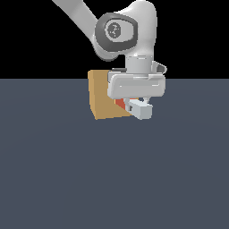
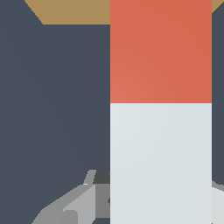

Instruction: Insert the peg into the horizontal hole in a box.

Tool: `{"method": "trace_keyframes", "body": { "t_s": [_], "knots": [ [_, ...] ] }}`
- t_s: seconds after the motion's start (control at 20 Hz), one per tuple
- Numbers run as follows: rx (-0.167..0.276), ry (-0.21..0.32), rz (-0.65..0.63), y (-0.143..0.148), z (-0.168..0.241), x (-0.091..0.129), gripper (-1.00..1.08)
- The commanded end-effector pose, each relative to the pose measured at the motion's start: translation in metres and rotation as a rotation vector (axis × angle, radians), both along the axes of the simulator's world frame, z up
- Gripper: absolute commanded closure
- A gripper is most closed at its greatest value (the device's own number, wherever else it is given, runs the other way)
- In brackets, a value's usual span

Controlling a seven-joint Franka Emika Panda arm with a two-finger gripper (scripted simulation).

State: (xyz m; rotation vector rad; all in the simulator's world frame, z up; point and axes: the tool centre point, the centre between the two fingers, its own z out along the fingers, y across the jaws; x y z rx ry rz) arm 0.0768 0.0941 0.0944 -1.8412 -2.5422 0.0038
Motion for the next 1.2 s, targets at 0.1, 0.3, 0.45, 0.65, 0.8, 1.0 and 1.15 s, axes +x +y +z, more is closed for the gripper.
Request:
{"method": "trace_keyframes", "body": {
  "t_s": [0.1,0.3,0.45,0.65,0.8,1.0,1.15],
  "knots": [
    [0.0,-0.001,0.001,0.0,0.001,0.0,1.08],
    [0.001,-0.006,0.001,-0.001,0.005,0.002,1.08],
    [0.0,-0.002,0.001,-0.001,0.002,0.001,1.08],
    [0.0,-0.002,0.001,0.01,0.002,-0.004,1.08],
    [0.0,-0.003,0.001,0.028,0.003,-0.01,1.08],
    [0.001,-0.004,0.001,0.063,0.003,-0.022,1.08],
    [0.001,-0.005,0.001,0.089,0.004,-0.03,1.08]
  ]
}}
